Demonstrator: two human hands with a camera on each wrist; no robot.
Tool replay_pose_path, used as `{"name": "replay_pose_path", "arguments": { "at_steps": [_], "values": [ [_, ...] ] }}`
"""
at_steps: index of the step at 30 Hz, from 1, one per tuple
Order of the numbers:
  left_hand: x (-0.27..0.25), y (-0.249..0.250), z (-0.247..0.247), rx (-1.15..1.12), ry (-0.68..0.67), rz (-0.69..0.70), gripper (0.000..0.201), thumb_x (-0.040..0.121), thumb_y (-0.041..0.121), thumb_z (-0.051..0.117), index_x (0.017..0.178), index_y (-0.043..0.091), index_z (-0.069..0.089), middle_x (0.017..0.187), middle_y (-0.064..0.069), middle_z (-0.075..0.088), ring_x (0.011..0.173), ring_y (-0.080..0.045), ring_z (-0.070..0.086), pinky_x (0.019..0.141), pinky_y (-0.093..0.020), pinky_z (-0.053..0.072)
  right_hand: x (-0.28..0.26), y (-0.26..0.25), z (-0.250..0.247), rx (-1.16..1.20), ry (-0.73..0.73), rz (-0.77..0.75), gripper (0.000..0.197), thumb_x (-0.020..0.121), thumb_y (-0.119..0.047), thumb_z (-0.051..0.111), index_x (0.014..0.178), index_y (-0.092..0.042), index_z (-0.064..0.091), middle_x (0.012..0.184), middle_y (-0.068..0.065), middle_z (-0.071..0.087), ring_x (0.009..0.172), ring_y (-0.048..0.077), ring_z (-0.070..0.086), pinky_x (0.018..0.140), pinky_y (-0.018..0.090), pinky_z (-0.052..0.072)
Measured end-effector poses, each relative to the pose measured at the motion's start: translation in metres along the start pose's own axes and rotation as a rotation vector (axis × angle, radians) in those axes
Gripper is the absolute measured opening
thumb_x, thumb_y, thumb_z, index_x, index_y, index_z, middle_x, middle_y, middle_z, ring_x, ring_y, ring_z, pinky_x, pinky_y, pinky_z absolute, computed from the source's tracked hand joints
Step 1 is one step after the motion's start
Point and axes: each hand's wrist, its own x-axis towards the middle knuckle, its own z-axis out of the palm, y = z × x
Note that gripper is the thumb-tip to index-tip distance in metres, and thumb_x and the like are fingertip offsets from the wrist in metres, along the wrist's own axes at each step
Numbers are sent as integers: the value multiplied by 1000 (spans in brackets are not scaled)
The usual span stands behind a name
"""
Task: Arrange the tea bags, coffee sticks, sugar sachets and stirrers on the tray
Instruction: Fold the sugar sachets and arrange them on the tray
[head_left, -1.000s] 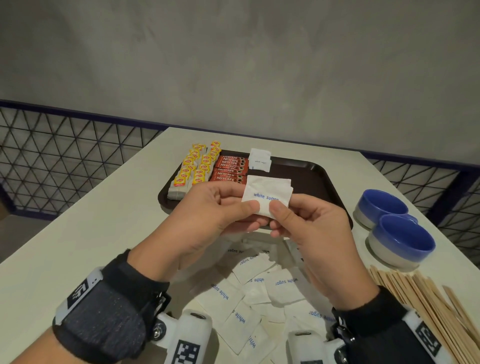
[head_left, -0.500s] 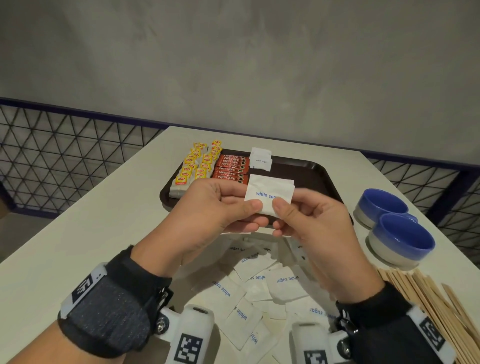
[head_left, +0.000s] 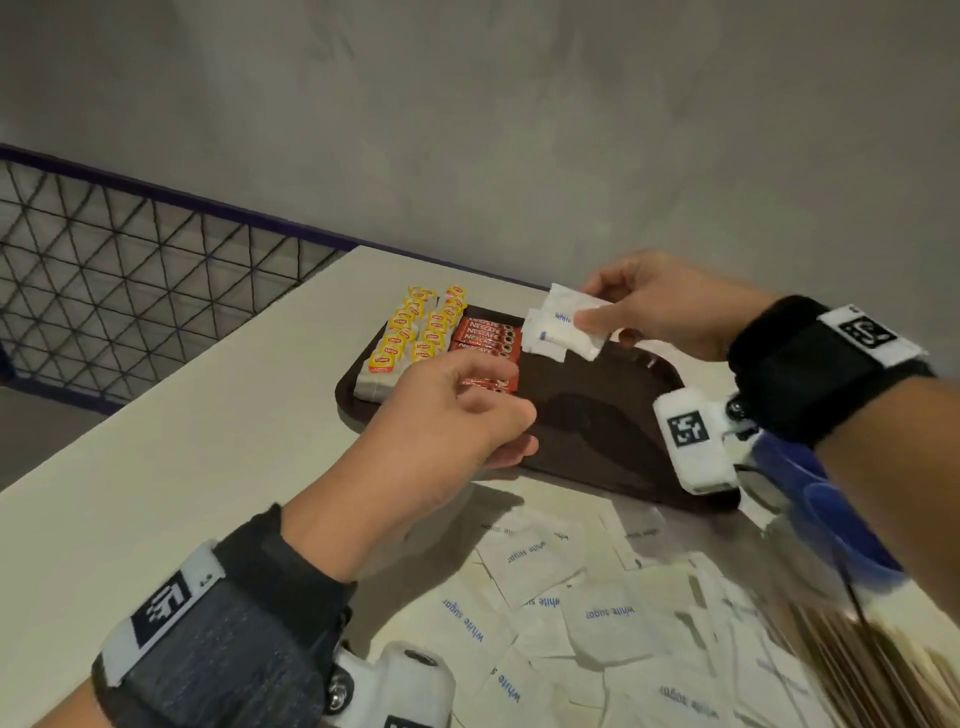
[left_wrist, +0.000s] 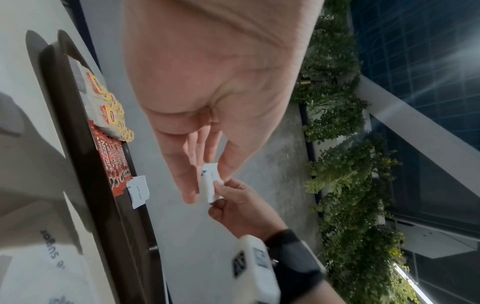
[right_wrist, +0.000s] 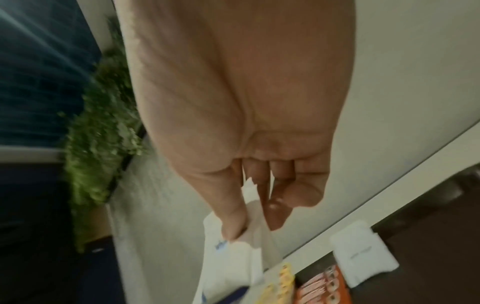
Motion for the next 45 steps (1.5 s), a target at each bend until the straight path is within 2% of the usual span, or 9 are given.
{"name": "replay_pose_path", "arguments": {
  "at_steps": [5,16,25,31,34,37,41,43,45],
  "values": [
    [4,0,-2,-19,-15,-3,20,89,4,76,107,11,70,86,-15,77,79,-26,79,80,-39,65,79,58,14,-109,33,151,3,93,-7,71,92,-5,69,85,17,67,52,13,58,42,22,45],
    [14,-8,-7,58,12,46,8,88,4,76,91,11,74,80,-16,75,72,-23,78,77,-43,65,140,94,44,-267,45,161,15,95,-13,68,110,-14,64,101,13,67,69,18,66,53,24,57],
    [14,-7,-7,82,60,49,12,88,5,76,84,16,75,75,-9,76,71,-22,78,82,-51,63,140,87,47,-241,44,349,82,80,-32,86,140,-12,34,99,11,66,66,22,69,57,30,58],
    [11,-6,-4,104,64,38,14,87,7,77,81,20,76,75,-9,75,72,-22,78,81,-51,63,138,76,50,-317,-1,332,48,83,-13,83,118,-1,51,103,17,72,83,28,76,73,35,64],
    [11,-6,-5,99,64,43,15,87,6,77,80,20,77,79,-11,76,72,-22,78,80,-50,64,136,72,49,-349,-14,332,38,84,-9,82,106,-4,52,95,14,72,72,21,72,58,25,58],
    [11,-5,-5,84,71,51,13,87,5,76,81,17,76,81,-14,76,71,-23,78,78,-47,64,139,74,50,-289,16,322,35,85,-14,82,102,-7,51,101,14,68,88,27,73,73,33,63],
    [12,-6,-5,92,64,51,15,87,4,77,81,18,76,78,-11,76,71,-22,78,77,-45,64,143,73,51,-299,34,325,48,87,-12,79,124,1,52,107,14,65,92,28,71,78,37,63],
    [11,-8,-4,94,63,55,16,87,3,77,81,19,76,78,-11,75,70,-22,78,77,-46,64,142,72,51,-429,6,285,65,83,-9,81,136,-4,44,118,12,63,88,23,68,67,31,58],
    [11,-9,-4,92,60,65,15,87,2,76,84,16,75,79,-12,75,69,-20,77,78,-47,64,141,73,51,-603,-22,218,69,78,-10,84,135,-9,44,122,10,62,95,23,63,74,31,53]
  ]
}}
